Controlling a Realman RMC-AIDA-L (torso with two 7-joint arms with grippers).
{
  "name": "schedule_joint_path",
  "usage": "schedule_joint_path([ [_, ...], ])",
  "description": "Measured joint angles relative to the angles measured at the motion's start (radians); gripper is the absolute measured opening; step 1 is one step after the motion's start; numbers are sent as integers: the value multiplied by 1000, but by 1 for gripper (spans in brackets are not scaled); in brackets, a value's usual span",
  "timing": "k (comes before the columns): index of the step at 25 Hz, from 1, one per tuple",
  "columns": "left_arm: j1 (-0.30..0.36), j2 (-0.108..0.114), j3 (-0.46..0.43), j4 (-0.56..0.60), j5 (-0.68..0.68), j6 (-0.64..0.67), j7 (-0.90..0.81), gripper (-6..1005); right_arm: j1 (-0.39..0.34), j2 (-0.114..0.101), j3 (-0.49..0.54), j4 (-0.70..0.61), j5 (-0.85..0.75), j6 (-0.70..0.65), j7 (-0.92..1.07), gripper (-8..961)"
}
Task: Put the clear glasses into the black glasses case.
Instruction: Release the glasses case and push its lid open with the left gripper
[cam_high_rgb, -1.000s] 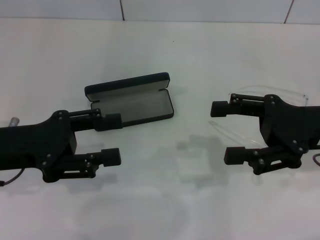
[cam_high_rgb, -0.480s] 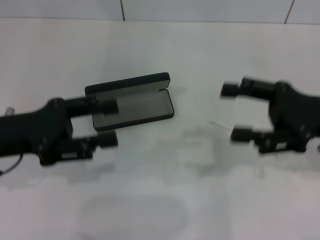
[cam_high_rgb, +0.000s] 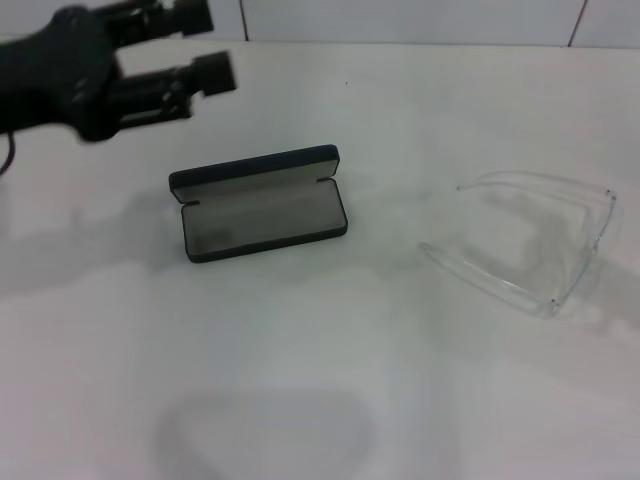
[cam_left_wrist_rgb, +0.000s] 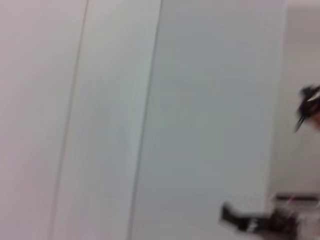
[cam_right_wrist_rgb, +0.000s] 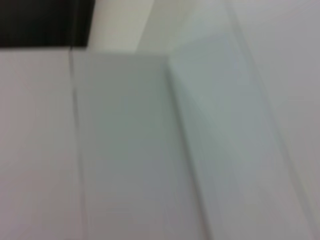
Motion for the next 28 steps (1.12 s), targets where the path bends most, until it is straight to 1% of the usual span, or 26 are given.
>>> schedule_joint_path([
  [2,0,-10,40,125,59,-62,-62,717,-18,-1,25,12,3,-14,-7,872],
  [3,0,-11,107,243,132,-132,-130,717,-36,0,34,17,7,-20,-11,872],
  [4,0,-11,107,243,132,-132,-130,716,-36,0,34,17,7,-20,-11,872],
  [5,0,-11,140,280,158,-154,-152,716,-44,0,35,18,8,-23,-11,871],
  [8,0,-11,273,421,277,-233,-211,715,-62,0,36,18,11,-29,-12,871],
  [9,0,-12,325,465,329,-266,-228,714,-72,0,36,19,12,-32,-12,871],
  [12,-19,-12,500,560,588,-375,-289,713,-80,0,39,20,14,-33,-12,871],
  [15,-54,-13,593,564,722,-406,-330,712,-80,0,46,28,14,-33,-15,871],
  [16,-82,-13,639,544,784,-424,-350,711,-78,0,47,34,14,-30,-20,871],
  [17,-82,-13,639,544,784,-424,-350,711,-78,0,47,34,14,-30,-20,871],
  [19,-117,-13,664,503,828,-438,-366,711,-76,-1,48,39,14,-25,-30,870],
  [24,-210,-13,683,341,911,-460,-394,709,-73,-4,48,45,12,-15,-57,870],
  [25,-219,-13,683,325,919,-464,-395,709,-73,-4,48,45,12,-9,-59,870],
  [28,-270,-13,684,228,967,-485,-402,708,-73,-5,48,45,11,1,-64,868],
])
